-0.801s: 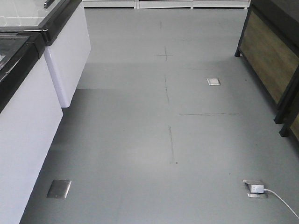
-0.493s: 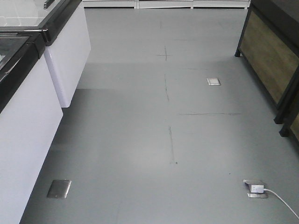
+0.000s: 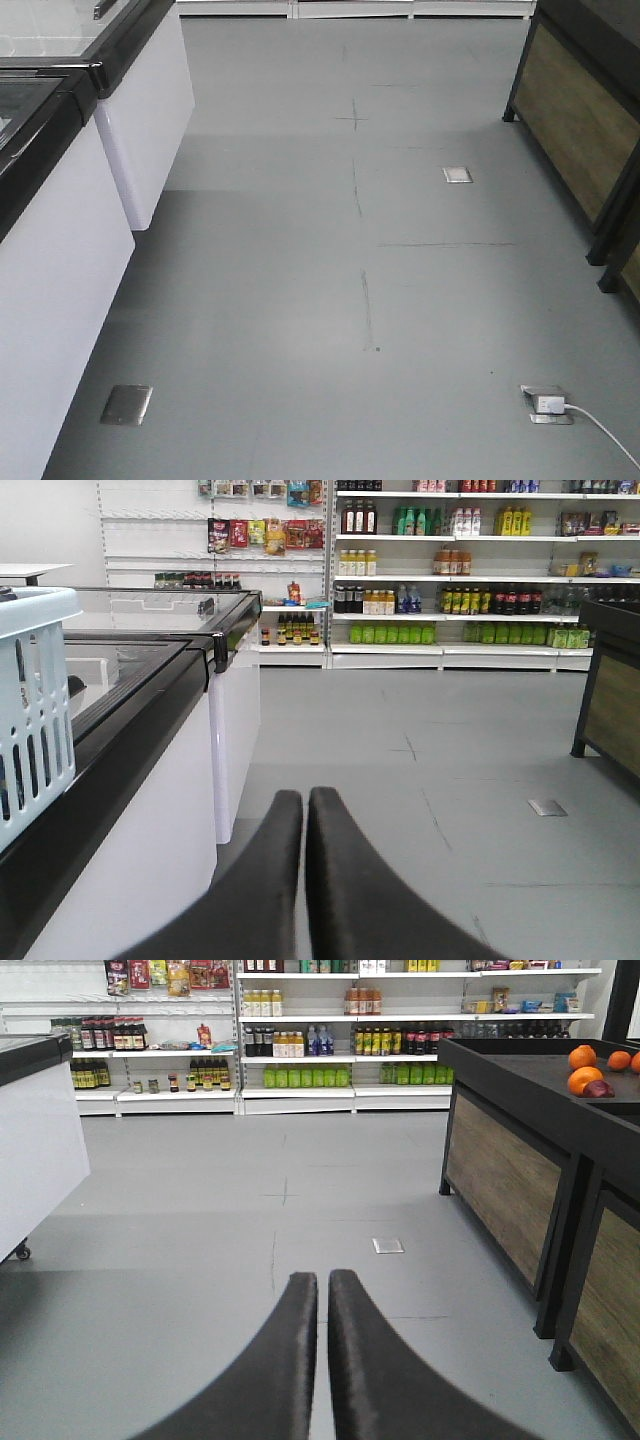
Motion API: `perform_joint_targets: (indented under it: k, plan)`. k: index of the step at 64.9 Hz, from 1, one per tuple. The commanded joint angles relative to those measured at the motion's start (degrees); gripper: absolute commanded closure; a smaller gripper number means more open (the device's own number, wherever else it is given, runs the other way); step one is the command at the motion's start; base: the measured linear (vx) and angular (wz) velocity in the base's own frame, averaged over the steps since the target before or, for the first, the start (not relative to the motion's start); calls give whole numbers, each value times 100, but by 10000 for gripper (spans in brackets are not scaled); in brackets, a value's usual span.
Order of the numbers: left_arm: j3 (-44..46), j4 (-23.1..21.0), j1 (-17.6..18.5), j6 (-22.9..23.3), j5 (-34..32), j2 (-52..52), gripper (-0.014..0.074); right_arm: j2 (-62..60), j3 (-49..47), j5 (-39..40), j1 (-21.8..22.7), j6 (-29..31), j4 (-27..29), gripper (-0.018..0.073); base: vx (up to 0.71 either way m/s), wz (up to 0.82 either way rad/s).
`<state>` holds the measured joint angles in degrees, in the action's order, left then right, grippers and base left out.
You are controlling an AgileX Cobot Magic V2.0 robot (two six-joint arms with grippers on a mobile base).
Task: Left arm holds basket, right arm returns cookies
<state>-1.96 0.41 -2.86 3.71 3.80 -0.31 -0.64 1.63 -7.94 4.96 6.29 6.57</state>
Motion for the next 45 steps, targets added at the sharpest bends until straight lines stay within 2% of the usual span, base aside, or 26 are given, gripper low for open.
perform_joint_targets:
  k: [1,35,45]
  plan:
    - [182,-4,-8,7,-380,59,602,-53,99,415,21,34,-45,565,0,0]
    - [182,-4,-8,7,-506,59,603,-53,99,415,21,34,-45,565,0,0]
    - [182,-4,-8,7,-838,59,603,-53,99,415,21,34,-45,565,0,0]
